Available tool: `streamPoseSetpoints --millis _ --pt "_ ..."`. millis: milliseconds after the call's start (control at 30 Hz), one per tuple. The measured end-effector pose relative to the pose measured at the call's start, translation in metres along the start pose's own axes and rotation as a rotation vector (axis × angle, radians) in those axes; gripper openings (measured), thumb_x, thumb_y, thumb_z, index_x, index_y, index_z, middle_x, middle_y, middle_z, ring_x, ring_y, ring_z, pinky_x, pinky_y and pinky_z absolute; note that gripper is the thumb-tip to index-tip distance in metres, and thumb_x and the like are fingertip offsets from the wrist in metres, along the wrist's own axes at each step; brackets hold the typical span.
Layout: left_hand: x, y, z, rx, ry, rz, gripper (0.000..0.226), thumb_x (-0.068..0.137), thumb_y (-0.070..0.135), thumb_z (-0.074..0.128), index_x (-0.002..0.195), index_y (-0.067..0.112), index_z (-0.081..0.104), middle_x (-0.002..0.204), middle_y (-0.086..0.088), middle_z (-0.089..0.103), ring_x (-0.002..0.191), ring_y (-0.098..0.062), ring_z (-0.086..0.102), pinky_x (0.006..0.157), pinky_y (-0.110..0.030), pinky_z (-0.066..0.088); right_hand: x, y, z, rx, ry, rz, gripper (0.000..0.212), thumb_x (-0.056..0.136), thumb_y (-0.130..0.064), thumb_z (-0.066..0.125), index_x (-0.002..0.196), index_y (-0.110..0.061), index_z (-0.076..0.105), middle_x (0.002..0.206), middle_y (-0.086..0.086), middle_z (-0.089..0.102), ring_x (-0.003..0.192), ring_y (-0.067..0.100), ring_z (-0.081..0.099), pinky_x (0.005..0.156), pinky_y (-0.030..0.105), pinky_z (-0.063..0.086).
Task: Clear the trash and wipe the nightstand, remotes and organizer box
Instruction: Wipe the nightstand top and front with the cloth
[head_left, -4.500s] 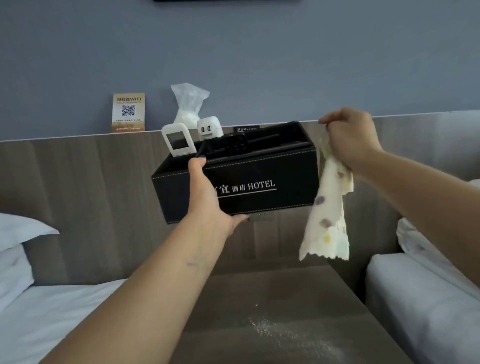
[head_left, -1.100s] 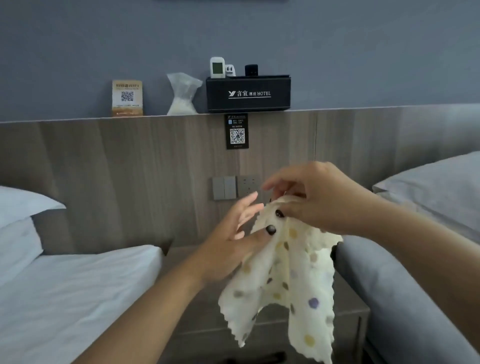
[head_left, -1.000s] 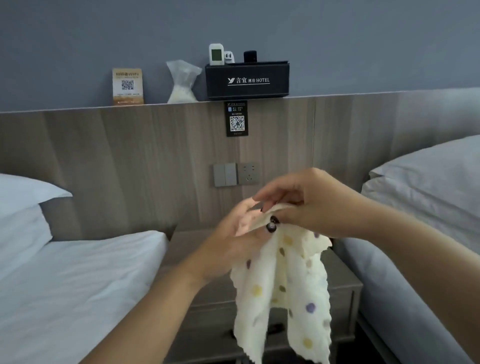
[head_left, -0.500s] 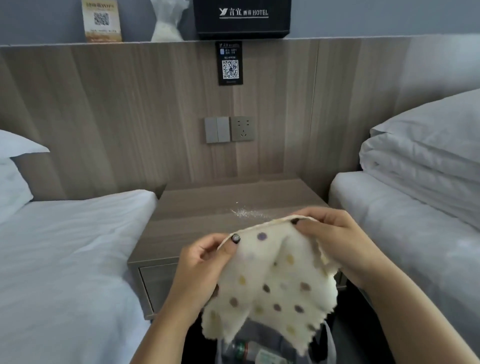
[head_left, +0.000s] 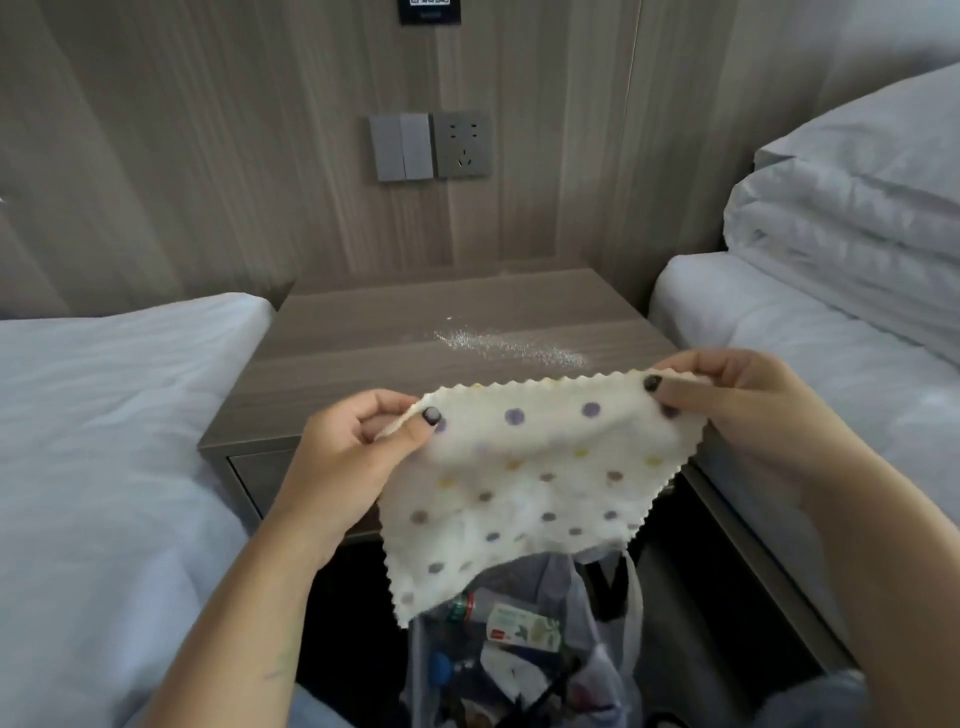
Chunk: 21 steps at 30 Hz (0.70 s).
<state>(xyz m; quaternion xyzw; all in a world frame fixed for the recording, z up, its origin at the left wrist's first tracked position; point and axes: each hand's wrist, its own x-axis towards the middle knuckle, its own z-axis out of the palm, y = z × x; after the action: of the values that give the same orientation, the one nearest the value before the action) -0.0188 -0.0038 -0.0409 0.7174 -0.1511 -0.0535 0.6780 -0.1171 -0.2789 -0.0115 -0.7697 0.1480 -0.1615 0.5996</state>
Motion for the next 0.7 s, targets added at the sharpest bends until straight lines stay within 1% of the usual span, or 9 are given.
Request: streamPoseSetpoints --millis 100,167,233,267,367,467,533,600,700 --pt "0.001 -0.003 0.0 0.065 0.066 0.02 0.02 0.082 0.039 0.076 0.086 0.02 0.077 0.088 -0.011 0.075 0.074 -0.013 0.056 0.071 -0.033 0.04 -0.001 0.002 -0.004 0.069 0.002 0.006 0.021 0.085 -0.019 0.07 0.087 0.003 0.069 0.077 0.018 0.063 0.064 0.022 0.053 0.055 0.026 0.043" --pt "0.0 -0.001 0.003 -0.006 0.108 -0.026 0.031 0.072 0.049 0.077 0.086 0.021 0.078 0.089 -0.011 0.07 0.081 -0.017 0.056 0.074 -0.037 0.04 -0.002 0.002 -0.001 -0.038 0.094 -0.017 0.015 0.082 -0.02 0.073 0.081 -0.006 0.07 0.073 0.016 0.06 0.06 0.02 0.05 0.056 0.027 0.042" --pt "0.0 -0.002 0.008 -0.116 0.134 -0.124 0.03 0.074 0.041 0.077 0.081 0.012 0.077 0.089 -0.009 0.07 0.082 -0.02 0.06 0.073 -0.035 0.044 -0.005 0.001 0.006 -0.225 0.219 -0.074 0.006 0.083 -0.015 0.068 0.082 -0.021 0.07 0.061 0.003 0.058 0.05 0.011 0.044 0.052 0.022 0.039" --pt "-0.001 -0.002 0.014 -0.169 0.122 -0.172 0.022 0.081 0.032 0.074 0.078 0.01 0.077 0.087 -0.01 0.073 0.079 -0.021 0.064 0.07 -0.031 0.048 -0.008 -0.001 0.013 -0.281 0.231 -0.112 0.017 0.084 -0.012 0.063 0.085 -0.027 0.069 0.054 -0.004 0.058 0.045 0.008 0.041 0.047 0.019 0.038" --pt "-0.007 -0.002 0.03 -0.264 0.018 -0.259 0.019 0.091 0.02 0.063 0.082 0.011 0.077 0.086 -0.012 0.075 0.071 -0.021 0.069 0.063 -0.025 0.055 -0.023 -0.014 0.032 -0.194 0.067 -0.127 0.03 0.089 -0.001 0.051 0.087 -0.024 0.069 0.064 0.0 0.066 0.042 0.009 0.049 0.043 0.023 0.046" --pt "-0.011 0.001 0.039 -0.272 -0.029 -0.251 0.023 0.085 0.034 0.069 0.092 0.013 0.077 0.094 -0.011 0.068 0.081 -0.026 0.058 0.076 -0.034 0.044 -0.038 -0.027 0.041 0.004 -0.314 -0.044 0.034 0.093 0.009 0.044 0.107 -0.014 0.064 0.086 0.005 0.069 0.078 0.012 0.072 0.07 0.033 0.061" --pt "-0.013 0.001 0.039 -0.229 -0.048 -0.23 0.036 0.078 0.046 0.072 0.097 0.015 0.075 0.091 -0.005 0.055 0.075 -0.024 0.043 0.064 -0.032 0.033 -0.041 -0.026 0.042 -0.108 -0.418 -0.09 0.032 0.093 0.008 0.048 0.11 -0.015 0.062 0.087 -0.005 0.073 0.09 0.015 0.073 0.08 0.034 0.06" --pt "-0.013 -0.002 0.04 -0.199 -0.05 -0.235 0.024 0.088 0.039 0.067 0.088 0.016 0.075 0.076 0.001 0.058 0.058 -0.013 0.042 0.052 -0.023 0.029 -0.042 -0.023 0.047 -0.285 -0.321 -0.189 0.021 0.091 -0.002 0.058 0.097 -0.019 0.068 0.079 -0.01 0.075 0.076 0.006 0.072 0.077 0.026 0.059" --pt "-0.015 -0.003 0.042 -0.235 -0.107 -0.221 0.029 0.096 0.024 0.057 0.072 0.017 0.071 0.057 0.01 0.063 0.042 -0.001 0.051 0.04 -0.013 0.038 -0.038 -0.02 0.057 -0.499 -0.149 -0.396 0.009 0.084 -0.019 0.072 0.078 -0.025 0.072 0.066 -0.016 0.065 0.06 -0.004 0.058 0.064 0.009 0.045"
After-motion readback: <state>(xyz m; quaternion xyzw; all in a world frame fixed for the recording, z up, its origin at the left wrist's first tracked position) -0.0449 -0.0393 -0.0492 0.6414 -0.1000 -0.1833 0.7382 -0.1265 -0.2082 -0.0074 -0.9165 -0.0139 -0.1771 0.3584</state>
